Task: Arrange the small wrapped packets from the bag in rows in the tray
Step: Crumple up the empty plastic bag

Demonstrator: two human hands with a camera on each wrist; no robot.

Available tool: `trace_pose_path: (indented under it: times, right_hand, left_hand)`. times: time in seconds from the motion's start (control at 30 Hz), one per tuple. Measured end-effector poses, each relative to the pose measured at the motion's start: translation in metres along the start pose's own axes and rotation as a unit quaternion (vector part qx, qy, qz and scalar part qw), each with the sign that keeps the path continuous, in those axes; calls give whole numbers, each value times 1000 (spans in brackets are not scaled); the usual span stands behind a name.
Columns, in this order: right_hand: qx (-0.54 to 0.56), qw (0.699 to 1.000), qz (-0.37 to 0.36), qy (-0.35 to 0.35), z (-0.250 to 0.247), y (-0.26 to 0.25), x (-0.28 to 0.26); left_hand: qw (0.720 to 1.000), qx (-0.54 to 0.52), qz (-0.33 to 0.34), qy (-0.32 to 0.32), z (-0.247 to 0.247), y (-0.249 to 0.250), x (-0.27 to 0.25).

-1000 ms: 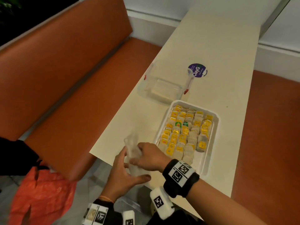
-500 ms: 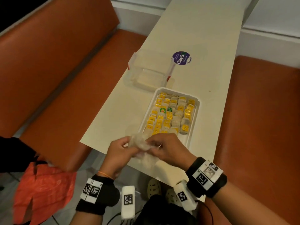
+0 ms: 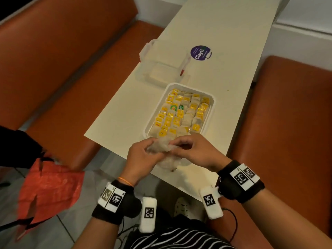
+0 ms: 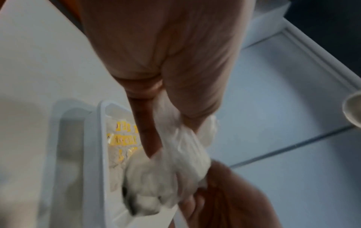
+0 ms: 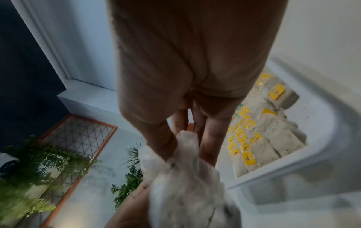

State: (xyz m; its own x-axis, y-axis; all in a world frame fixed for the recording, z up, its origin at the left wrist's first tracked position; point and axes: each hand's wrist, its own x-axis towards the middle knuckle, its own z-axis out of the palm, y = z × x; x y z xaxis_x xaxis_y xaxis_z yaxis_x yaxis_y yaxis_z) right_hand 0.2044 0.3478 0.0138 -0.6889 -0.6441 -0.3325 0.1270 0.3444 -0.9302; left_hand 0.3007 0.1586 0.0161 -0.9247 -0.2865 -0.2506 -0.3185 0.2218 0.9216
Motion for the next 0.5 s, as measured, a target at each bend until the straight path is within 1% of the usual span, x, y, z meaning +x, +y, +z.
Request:
trace_pose_path:
  times: [0.03, 0.07, 0.13, 0.23, 0.3, 0.37, 0.43, 0.47, 0.5]
  right_hand:
    - [2, 1000, 1, -11, -6, 0, -7]
    - [5, 1000, 1, -17, -12, 1, -15]
    - [10, 1000, -2, -22, -20, 4, -28]
    - [-15, 999, -32, 5, -22, 14, -44]
    - [-76, 993, -78, 55, -20, 23, -51]
    - [-101, 982, -113, 112, -23, 36, -59]
    - [-69, 978, -108, 165, -33, 54, -68]
    - [-54, 975, -95, 196, -40, 64, -74]
    - [-44, 970, -76, 226, -46, 73, -81]
  left_hand:
    - [1000, -7, -13, 14, 2, -1, 1]
    - [999, -14, -25, 14, 5, 0, 2]
    - [998, -30, -47, -11, 10, 3, 2]
    - [994, -40, -78, -63, 26, 10, -2]
    - [989, -47, -99, -100, 42, 14, -3]
    - [974, -104, -131, -152, 56, 16, -3]
    - [945, -191, -160, -211, 68, 15, -1]
    - [936, -205, -152, -242, 73, 14, -1]
    - [934, -191, -128, -274, 80, 13, 1]
